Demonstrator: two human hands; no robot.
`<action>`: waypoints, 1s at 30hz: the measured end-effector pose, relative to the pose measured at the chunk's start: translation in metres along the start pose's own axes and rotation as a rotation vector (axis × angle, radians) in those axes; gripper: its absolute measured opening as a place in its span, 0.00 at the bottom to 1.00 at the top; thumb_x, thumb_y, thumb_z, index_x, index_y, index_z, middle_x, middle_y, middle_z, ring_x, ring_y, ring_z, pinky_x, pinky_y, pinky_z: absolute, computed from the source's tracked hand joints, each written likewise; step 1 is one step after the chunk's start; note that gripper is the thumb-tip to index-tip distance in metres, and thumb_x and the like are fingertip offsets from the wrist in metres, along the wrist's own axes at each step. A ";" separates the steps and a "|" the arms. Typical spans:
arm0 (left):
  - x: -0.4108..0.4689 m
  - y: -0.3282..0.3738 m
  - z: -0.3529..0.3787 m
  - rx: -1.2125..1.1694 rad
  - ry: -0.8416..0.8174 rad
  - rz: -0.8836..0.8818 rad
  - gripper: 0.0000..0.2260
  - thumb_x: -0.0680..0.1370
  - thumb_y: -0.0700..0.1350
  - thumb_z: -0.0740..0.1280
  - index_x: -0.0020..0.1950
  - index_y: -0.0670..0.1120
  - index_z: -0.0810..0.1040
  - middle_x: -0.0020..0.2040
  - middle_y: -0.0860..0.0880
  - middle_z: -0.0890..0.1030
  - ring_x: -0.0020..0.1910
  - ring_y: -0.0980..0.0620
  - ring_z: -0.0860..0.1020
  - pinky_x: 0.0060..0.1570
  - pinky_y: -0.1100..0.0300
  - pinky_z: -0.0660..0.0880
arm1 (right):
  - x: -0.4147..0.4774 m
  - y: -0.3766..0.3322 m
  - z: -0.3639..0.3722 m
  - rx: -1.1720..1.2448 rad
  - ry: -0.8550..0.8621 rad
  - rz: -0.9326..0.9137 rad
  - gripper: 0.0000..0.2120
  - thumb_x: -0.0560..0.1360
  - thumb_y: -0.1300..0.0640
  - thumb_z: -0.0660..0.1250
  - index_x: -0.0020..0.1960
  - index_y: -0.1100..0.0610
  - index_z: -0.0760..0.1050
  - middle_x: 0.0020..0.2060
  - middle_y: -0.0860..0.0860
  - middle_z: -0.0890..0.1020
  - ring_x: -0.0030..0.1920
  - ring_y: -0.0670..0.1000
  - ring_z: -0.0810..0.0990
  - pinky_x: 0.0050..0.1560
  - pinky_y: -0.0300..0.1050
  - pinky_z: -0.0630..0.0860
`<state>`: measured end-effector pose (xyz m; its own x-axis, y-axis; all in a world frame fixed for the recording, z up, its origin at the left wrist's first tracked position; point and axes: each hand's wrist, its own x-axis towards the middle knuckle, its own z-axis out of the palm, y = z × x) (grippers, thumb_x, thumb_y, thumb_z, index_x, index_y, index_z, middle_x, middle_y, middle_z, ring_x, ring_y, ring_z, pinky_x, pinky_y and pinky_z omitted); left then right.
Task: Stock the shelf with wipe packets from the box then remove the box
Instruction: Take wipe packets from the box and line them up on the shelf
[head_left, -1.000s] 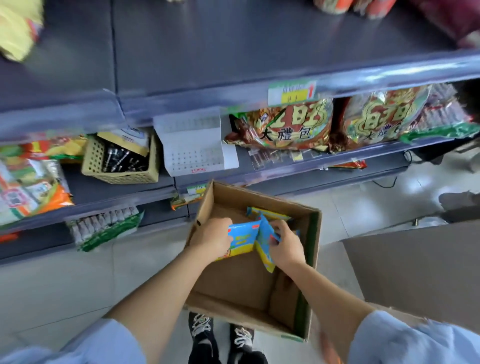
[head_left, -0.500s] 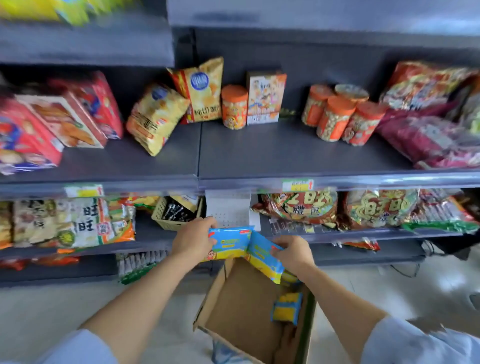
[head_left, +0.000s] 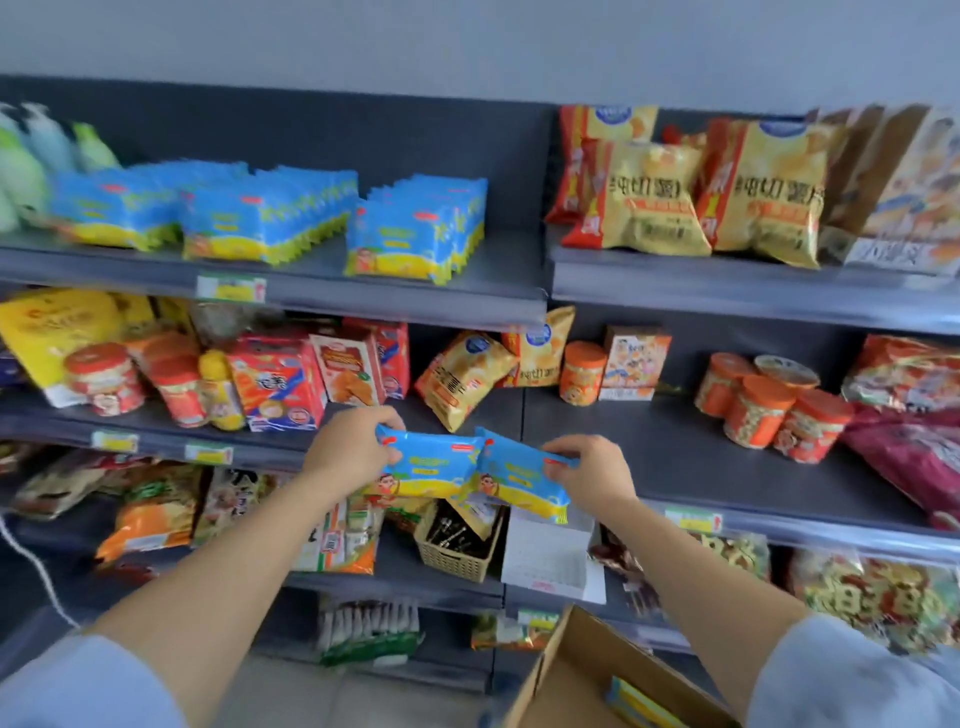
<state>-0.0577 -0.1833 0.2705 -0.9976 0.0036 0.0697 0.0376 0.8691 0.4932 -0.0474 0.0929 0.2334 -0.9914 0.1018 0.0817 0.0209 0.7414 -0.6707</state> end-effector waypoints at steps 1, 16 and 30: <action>0.002 -0.006 -0.014 -0.008 0.006 0.006 0.10 0.72 0.42 0.74 0.46 0.54 0.76 0.54 0.50 0.80 0.47 0.50 0.77 0.41 0.58 0.72 | 0.003 -0.016 -0.001 0.014 0.003 -0.026 0.10 0.74 0.59 0.71 0.55 0.53 0.82 0.52 0.48 0.83 0.46 0.45 0.76 0.45 0.39 0.73; 0.017 -0.065 -0.181 -0.263 0.052 0.120 0.08 0.74 0.37 0.72 0.49 0.47 0.79 0.54 0.48 0.77 0.46 0.45 0.81 0.45 0.44 0.80 | 0.038 -0.193 -0.007 0.165 0.144 -0.234 0.10 0.74 0.60 0.71 0.54 0.53 0.82 0.55 0.50 0.81 0.46 0.48 0.77 0.43 0.42 0.74; 0.080 -0.067 -0.227 -0.377 0.103 0.155 0.13 0.75 0.36 0.70 0.58 0.47 0.76 0.57 0.53 0.70 0.45 0.49 0.81 0.41 0.54 0.81 | 0.117 -0.263 -0.031 0.198 0.282 -0.307 0.12 0.75 0.61 0.70 0.57 0.55 0.81 0.60 0.51 0.80 0.56 0.49 0.78 0.53 0.40 0.74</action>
<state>-0.1267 -0.3533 0.4402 -0.9680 0.0542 0.2451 0.2250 0.6203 0.7514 -0.1645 -0.0702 0.4422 -0.8733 0.0944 0.4779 -0.3205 0.6275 -0.7096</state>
